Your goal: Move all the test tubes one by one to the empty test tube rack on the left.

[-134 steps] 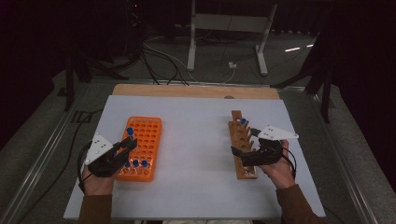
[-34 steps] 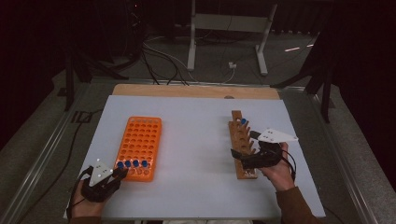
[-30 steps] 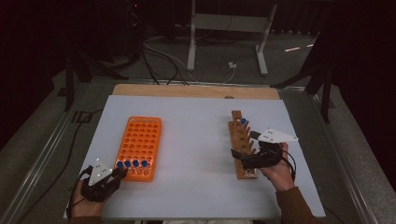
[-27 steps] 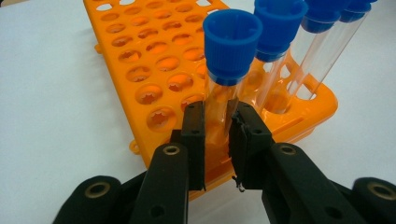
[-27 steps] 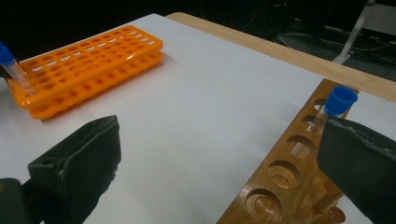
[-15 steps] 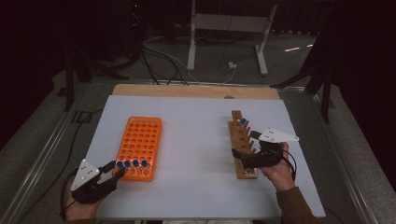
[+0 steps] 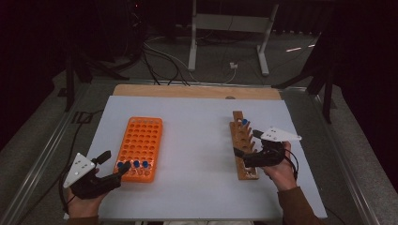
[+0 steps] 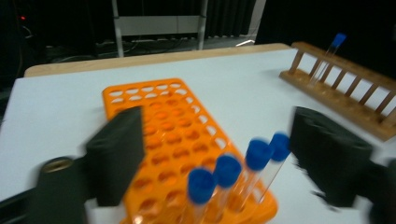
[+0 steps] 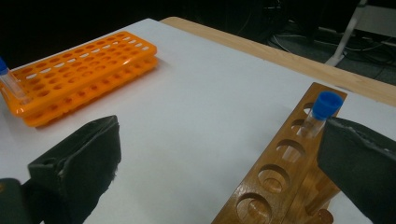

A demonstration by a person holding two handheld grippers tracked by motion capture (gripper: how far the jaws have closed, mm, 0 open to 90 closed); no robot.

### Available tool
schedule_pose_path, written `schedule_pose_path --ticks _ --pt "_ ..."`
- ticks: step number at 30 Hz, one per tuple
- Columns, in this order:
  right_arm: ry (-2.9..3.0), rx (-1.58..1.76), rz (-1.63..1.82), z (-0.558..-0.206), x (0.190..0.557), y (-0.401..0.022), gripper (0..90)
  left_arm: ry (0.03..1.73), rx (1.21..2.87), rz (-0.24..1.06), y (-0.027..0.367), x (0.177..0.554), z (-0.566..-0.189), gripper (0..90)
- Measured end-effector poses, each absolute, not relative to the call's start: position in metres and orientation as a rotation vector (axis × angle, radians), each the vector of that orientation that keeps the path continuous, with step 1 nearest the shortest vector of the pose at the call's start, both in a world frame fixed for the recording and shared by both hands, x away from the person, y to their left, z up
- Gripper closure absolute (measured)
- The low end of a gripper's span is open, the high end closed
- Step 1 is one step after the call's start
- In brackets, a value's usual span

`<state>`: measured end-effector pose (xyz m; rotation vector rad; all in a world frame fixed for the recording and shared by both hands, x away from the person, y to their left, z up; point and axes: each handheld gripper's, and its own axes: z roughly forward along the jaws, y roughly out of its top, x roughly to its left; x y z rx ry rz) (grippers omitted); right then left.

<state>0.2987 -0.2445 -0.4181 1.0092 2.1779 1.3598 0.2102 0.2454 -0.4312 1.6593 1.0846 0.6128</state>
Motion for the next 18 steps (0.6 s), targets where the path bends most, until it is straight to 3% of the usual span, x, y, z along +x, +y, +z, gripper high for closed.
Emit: schedule_pose_path --ticks 2,6,18 --pt "2.175 1.009 1.358 -0.417 0.299 -0.244 0.2 1.068 1.659 0.601 0.241 0.214 -0.427 15.6" --pt "2.168 1.01 1.358 -0.415 0.3 -0.244 0.2 1.064 1.669 0.6 0.229 0.224 -0.42 2.3" --pt "2.144 1.023 1.347 -0.407 0.308 -0.245 0.1 1.019 1.681 0.566 0.201 0.245 -0.416 0.8"
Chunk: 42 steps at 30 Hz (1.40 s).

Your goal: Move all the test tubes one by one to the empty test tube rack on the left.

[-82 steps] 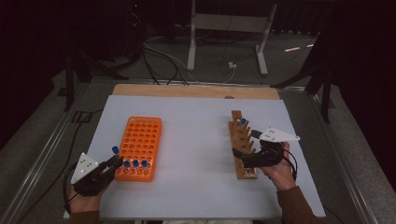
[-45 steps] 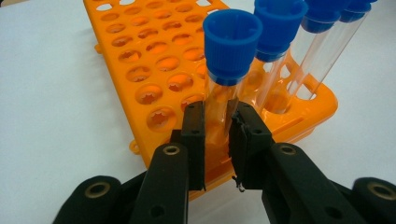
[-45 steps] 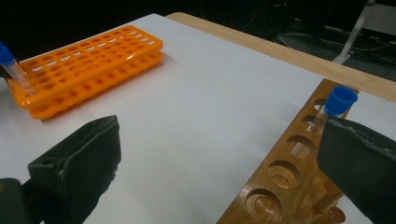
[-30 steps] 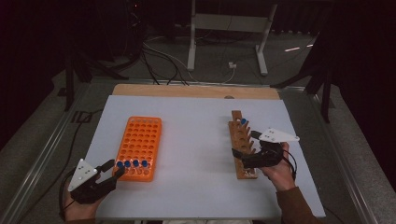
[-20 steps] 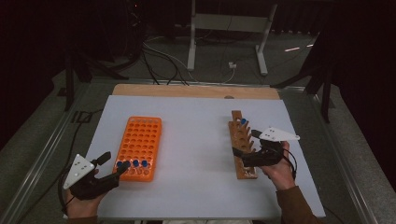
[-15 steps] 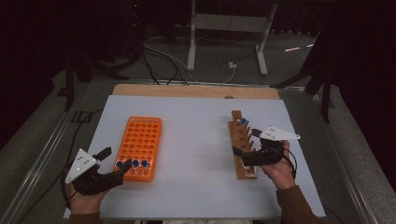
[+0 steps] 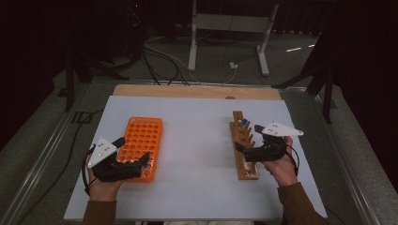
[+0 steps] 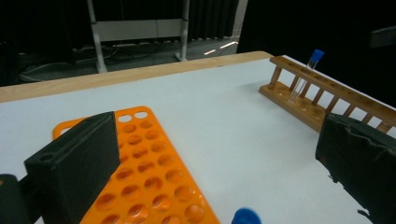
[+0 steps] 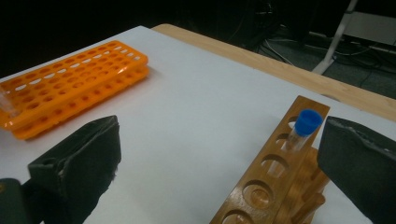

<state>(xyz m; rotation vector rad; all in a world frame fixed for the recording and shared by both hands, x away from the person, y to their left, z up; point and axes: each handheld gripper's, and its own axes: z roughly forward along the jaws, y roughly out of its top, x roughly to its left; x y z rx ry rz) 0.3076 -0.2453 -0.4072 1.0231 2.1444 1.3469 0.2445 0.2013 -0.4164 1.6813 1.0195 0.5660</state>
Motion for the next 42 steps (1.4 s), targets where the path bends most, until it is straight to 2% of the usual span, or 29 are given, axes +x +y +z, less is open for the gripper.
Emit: schedule_pose_path --ticks 19,27,32,38,42 --pt "2.107 1.128 1.275 -0.416 0.344 -0.251 0.3 0.964 1.671 0.553 0.163 0.262 -0.419 0.9" --pt "2.089 1.204 1.239 -0.427 0.36 -0.254 6.9 0.937 1.694 0.535 0.146 0.267 -0.421 0.9" --pt "2.069 1.22 1.208 -0.432 0.37 -0.251 18.6 0.926 1.704 0.522 0.138 0.268 -0.422 0.9" --pt "2.077 1.259 1.172 -0.441 0.379 -0.249 46.0 0.909 1.711 0.506 0.131 0.268 -0.424 0.9" --pt "2.097 1.271 1.149 -0.446 0.384 -0.247 57.5 0.897 1.72 0.499 0.126 0.267 -0.424 0.9"
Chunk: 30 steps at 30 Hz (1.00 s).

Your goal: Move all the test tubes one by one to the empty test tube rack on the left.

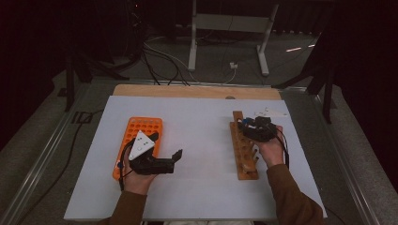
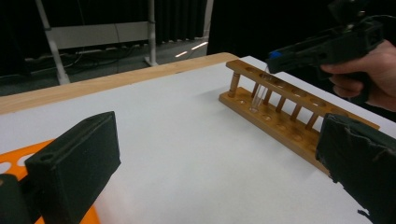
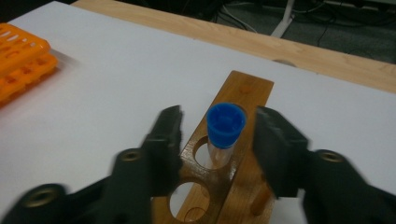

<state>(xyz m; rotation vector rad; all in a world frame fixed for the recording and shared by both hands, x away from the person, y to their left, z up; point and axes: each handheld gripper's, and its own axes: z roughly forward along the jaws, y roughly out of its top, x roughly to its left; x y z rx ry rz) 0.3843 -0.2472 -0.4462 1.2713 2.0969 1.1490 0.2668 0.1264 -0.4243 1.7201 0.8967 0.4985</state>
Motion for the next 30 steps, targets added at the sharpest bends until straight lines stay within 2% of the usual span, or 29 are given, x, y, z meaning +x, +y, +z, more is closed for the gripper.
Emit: schedule_pose_path --ticks 9,19,30 --pt "2.131 1.257 1.104 -0.453 0.39 -0.241 75.4 0.869 1.737 0.481 0.116 0.266 -0.423 0.9" --pt "2.105 1.263 1.089 -0.452 0.389 -0.239 77.0 0.856 1.751 0.462 0.108 0.267 -0.424 0.9" --pt "2.068 1.267 1.204 -0.432 0.382 -0.255 77.0 0.855 1.76 0.453 0.103 0.268 -0.426 0.9"
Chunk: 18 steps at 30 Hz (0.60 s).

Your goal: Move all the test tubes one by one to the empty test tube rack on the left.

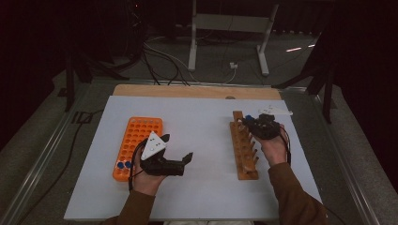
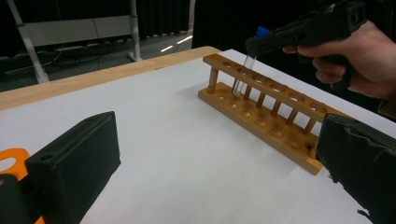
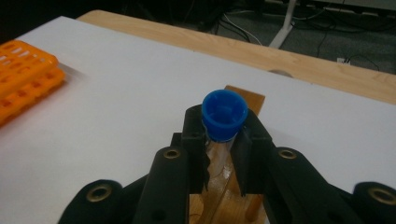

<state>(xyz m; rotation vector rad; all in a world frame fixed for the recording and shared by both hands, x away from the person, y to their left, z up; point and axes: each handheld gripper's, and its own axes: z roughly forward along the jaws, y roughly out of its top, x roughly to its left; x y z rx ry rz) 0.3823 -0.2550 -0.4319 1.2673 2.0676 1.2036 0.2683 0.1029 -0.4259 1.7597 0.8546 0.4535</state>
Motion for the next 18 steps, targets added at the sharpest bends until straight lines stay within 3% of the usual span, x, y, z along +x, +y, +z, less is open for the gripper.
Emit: schedule_pose_path --ticks 18 --pt "2.032 1.165 1.276 -0.4 0.357 -0.258 76.9 0.828 1.781 0.444 0.09 0.269 -0.427 1.0"
